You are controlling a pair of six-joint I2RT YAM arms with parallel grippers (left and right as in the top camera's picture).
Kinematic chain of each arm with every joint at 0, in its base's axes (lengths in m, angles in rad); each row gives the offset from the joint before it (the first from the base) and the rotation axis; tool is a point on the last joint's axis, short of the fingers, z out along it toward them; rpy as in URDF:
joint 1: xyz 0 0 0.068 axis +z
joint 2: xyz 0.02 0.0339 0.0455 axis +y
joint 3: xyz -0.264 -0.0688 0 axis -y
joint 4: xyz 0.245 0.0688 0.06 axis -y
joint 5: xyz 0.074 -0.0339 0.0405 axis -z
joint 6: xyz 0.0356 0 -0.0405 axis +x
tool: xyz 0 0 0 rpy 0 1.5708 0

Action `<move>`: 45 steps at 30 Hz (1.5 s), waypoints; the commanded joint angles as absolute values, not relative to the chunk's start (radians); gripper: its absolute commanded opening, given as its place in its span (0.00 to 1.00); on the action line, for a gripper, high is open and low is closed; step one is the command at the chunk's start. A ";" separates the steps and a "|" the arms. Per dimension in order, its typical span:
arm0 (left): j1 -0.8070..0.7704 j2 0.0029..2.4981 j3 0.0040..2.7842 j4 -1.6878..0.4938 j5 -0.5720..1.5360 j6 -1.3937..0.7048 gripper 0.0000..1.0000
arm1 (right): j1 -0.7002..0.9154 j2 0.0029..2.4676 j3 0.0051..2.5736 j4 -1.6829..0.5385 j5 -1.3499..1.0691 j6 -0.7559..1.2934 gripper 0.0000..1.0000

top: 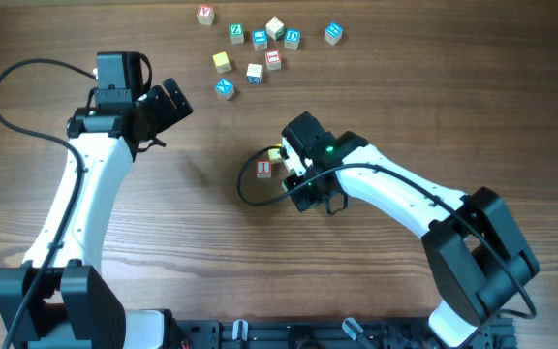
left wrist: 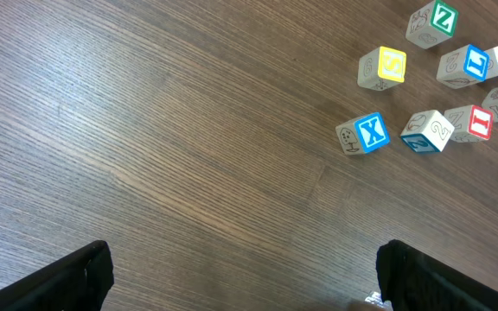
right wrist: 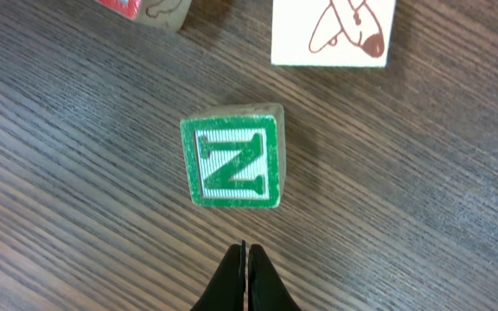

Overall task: Form a circle
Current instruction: 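Lower the green N block below the airplane block and release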

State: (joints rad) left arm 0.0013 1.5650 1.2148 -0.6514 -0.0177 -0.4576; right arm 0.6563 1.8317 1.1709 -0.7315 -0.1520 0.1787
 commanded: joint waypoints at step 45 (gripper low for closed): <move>0.005 1.569 1.215 -0.651 -0.024 -0.456 1.00 | 0.644 1.847 1.464 -0.851 -0.146 0.131 0.04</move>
